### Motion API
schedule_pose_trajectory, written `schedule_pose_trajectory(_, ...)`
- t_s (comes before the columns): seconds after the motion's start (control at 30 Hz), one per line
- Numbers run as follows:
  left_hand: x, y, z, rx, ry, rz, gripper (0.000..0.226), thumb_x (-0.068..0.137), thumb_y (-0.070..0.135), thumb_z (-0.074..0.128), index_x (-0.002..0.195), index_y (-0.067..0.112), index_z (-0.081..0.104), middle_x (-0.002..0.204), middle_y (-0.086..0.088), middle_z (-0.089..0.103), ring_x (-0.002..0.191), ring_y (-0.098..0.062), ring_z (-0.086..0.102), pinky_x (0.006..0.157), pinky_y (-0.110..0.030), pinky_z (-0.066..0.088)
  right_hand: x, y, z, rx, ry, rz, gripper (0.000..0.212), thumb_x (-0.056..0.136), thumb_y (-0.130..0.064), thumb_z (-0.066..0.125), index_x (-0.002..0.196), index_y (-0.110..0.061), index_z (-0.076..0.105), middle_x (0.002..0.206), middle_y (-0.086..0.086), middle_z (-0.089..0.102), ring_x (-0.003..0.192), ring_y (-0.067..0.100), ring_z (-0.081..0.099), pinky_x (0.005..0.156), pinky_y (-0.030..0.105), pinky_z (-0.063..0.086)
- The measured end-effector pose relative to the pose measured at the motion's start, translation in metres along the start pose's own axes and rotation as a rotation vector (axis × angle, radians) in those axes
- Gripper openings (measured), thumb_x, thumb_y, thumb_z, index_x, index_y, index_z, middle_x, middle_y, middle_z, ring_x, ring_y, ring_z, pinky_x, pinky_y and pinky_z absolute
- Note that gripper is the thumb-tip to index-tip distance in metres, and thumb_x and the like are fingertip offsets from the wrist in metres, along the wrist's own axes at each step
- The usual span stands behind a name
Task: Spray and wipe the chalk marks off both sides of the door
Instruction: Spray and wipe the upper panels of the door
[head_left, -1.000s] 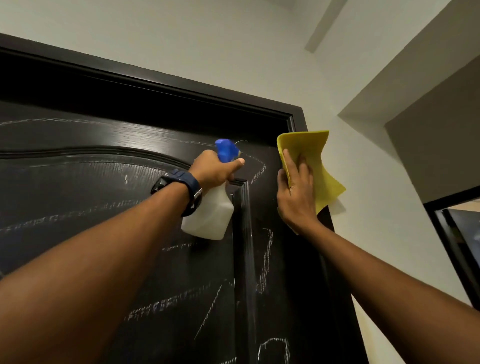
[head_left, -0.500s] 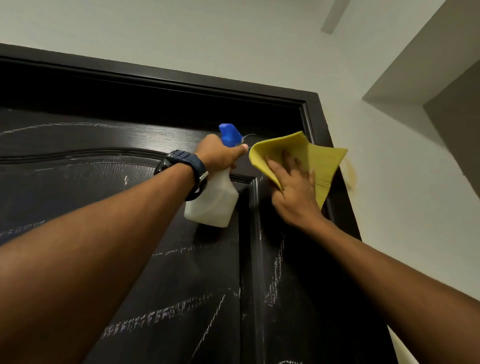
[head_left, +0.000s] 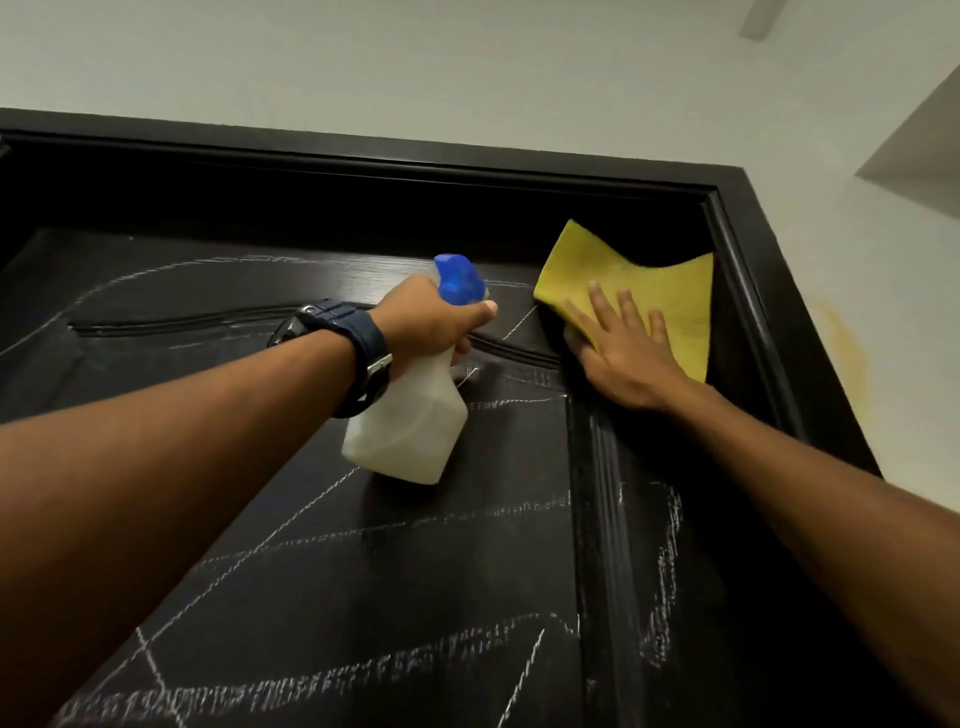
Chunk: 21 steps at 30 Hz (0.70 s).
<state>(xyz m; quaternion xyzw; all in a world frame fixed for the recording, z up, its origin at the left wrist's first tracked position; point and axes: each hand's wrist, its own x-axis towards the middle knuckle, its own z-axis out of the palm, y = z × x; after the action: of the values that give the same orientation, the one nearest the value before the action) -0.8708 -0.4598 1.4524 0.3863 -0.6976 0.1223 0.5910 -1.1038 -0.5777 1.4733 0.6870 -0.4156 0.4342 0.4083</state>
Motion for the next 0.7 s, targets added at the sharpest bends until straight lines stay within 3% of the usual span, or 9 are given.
schedule_pose_trajectory(0.1, -0.007, -0.013, -0.006, 0.027, 0.012, -0.019, 0.044, 0.098, 0.042, 0.062, 0.106, -0.001, 0.066, 0.099, -0.015, 0.073, 0.079, -0.021, 0.063, 0.088, -0.04, 0.056, -0.047, 0.002, 0.011, 0.003, -0.046, -0.132, 0.066, 0.092, -0.074, -0.003, 0.155, -0.053, -0.003, 0.164, -0.013, -0.02, 0.151, 0.018, -0.025, 0.121, 0.052, -0.016)
schedule_pose_trajectory(0.2, -0.005, -0.018, -0.008, 0.011, 0.041, -0.045, 0.047, 0.096, 0.043, 0.064, 0.109, -0.003, 0.067, 0.102, -0.018, 0.074, 0.083, -0.024, 0.064, 0.095, -0.046, 0.056, -0.007, 0.001, -0.007, 0.086, -0.04, 0.028, 0.079, 0.095, -0.071, 0.004, 0.161, -0.028, 0.002, 0.168, -0.005, -0.008, 0.153, 0.016, -0.017, 0.123, 0.05, -0.012)
schedule_pose_trajectory(0.27, 0.0, -0.017, -0.01, -0.006, 0.049, -0.05, 0.047, 0.096, 0.043, 0.065, 0.109, -0.002, 0.067, 0.1, -0.018, 0.074, 0.082, -0.024, 0.064, 0.095, -0.047, 0.056, 0.028, -0.006, -0.021, 0.116, -0.018, 0.161, 0.071, 0.103, -0.061, 0.011, 0.161, -0.019, 0.008, 0.169, -0.003, -0.007, 0.154, 0.019, -0.017, 0.122, 0.053, -0.012)
schedule_pose_trajectory(0.4, 0.003, -0.015, -0.021, -0.071, 0.076, -0.053, 0.04, 0.094, 0.041, 0.068, 0.099, 0.001, 0.067, 0.084, -0.011, 0.07, 0.073, -0.022, 0.063, 0.086, -0.042, 0.058, 0.017, -0.03, -0.006, 0.069, 0.011, 0.092, 0.064, 0.105, -0.056, 0.01, 0.16, -0.025, 0.017, 0.167, -0.008, -0.016, 0.153, 0.023, -0.02, 0.12, 0.056, -0.014)
schedule_pose_trajectory(0.53, 0.0, -0.014, -0.033, -0.066, 0.084, -0.037, 0.035, 0.096, 0.039, 0.066, 0.097, 0.004, 0.065, 0.08, -0.007, 0.065, 0.075, -0.021, 0.062, 0.087, -0.04, 0.057, -0.015, -0.041, 0.01, 0.019, -0.015, -0.08, 0.062, 0.103, -0.058, 0.006, 0.161, -0.036, 0.007, 0.166, -0.011, -0.017, 0.152, 0.019, -0.023, 0.12, 0.055, -0.015)
schedule_pose_trajectory(0.6, 0.0, -0.013, -0.035, -0.033, 0.069, -0.042, 0.031, 0.097, 0.04, 0.065, 0.092, 0.009, 0.062, 0.076, -0.006, 0.063, 0.077, -0.022, 0.061, 0.09, -0.042, 0.056, 0.011, -0.041, -0.002, 0.07, -0.002, 0.049, 0.063, 0.104, -0.056, 0.009, 0.161, -0.028, 0.01, 0.168, -0.009, -0.01, 0.153, 0.018, -0.018, 0.121, 0.055, -0.013)
schedule_pose_trajectory(0.7, 0.001, -0.013, -0.039, -0.073, 0.041, -0.036, 0.033, 0.096, 0.039, 0.066, 0.099, 0.007, 0.061, 0.076, -0.007, 0.062, 0.078, -0.025, 0.061, 0.092, -0.047, 0.056, 0.039, -0.054, -0.012, 0.129, 0.039, 0.283, 0.067, 0.105, -0.056, 0.011, 0.16, -0.018, 0.021, 0.168, -0.006, -0.011, 0.154, 0.023, -0.017, 0.12, 0.057, -0.013)
